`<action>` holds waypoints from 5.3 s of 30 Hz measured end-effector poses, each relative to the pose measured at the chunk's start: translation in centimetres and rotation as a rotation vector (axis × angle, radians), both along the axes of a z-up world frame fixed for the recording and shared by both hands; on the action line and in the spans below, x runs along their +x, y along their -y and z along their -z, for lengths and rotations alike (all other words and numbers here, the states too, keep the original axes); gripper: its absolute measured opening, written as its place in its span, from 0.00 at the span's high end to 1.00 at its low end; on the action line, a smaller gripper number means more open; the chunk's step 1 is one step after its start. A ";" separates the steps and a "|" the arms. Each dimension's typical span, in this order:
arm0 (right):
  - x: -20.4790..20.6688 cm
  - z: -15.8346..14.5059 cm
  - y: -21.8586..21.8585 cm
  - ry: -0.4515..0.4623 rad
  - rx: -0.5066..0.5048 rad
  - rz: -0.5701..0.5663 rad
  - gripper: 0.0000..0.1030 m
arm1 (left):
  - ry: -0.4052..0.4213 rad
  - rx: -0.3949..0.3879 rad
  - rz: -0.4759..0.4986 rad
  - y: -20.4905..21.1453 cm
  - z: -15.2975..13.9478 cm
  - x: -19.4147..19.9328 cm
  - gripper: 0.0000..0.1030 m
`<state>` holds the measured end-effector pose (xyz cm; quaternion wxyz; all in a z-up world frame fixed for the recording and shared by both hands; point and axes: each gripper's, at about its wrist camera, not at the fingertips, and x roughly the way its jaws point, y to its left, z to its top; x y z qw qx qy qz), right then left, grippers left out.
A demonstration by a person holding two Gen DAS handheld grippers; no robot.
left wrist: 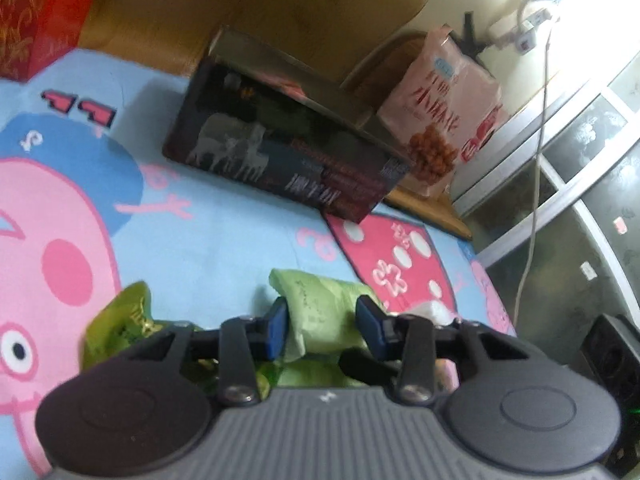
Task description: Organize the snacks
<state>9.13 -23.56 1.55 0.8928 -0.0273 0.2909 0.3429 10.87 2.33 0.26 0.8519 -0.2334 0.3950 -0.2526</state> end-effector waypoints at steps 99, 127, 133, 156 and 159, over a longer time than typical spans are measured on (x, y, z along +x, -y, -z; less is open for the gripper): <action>10.7 -5.9 -0.6 0.101 0.050 0.191 0.75 | 0.216 0.034 -0.097 1.4 -7.4 10.4 0.63; 0.9 -5.4 7.6 -0.046 0.230 0.002 0.44 | 0.229 -0.028 -0.092 -5.0 -4.3 -4.7 0.35; -6.2 -2.0 5.8 -0.051 0.143 -0.116 0.45 | 0.192 0.004 0.062 -1.7 -1.1 -8.3 0.39; -8.9 0.4 3.9 -0.259 0.264 -0.038 0.69 | 0.056 -0.113 -0.095 -7.8 0.9 -15.0 0.50; -10.2 0.0 2.9 -0.201 0.185 -0.099 0.54 | 0.017 -0.139 -0.060 -7.3 1.5 -14.3 0.45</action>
